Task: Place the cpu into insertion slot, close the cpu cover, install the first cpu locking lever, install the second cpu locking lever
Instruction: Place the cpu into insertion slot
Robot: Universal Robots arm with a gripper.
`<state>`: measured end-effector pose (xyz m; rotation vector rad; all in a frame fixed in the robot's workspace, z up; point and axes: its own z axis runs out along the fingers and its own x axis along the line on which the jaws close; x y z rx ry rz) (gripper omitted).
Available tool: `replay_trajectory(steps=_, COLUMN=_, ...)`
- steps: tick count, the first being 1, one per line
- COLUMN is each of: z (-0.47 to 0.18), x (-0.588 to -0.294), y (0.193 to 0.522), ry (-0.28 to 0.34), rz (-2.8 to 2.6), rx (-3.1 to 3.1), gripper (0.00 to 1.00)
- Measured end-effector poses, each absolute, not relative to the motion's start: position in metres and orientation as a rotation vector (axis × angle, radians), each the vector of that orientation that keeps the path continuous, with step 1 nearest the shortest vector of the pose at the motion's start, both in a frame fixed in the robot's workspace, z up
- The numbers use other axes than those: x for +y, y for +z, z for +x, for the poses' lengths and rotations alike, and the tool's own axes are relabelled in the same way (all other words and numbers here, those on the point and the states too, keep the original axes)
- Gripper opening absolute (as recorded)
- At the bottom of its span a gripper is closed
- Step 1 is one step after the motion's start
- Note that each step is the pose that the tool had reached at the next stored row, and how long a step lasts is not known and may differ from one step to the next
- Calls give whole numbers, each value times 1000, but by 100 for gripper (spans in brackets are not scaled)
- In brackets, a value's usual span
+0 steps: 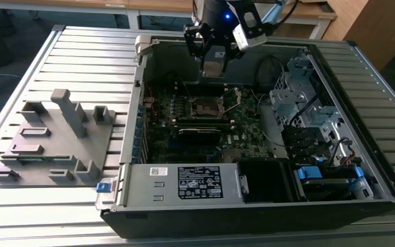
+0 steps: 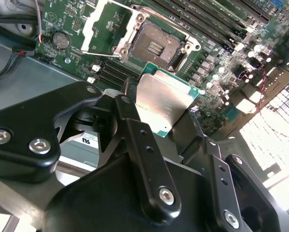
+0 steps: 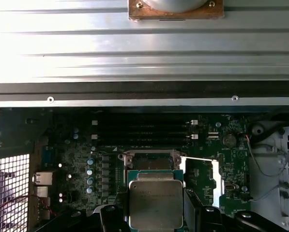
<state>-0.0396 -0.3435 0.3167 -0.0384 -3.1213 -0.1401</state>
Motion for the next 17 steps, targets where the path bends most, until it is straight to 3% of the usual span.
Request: replay_trajectory(steps=17, z=-41, x=-344, y=295, ry=-140, rz=-31, rx=-3128, gripper=54)
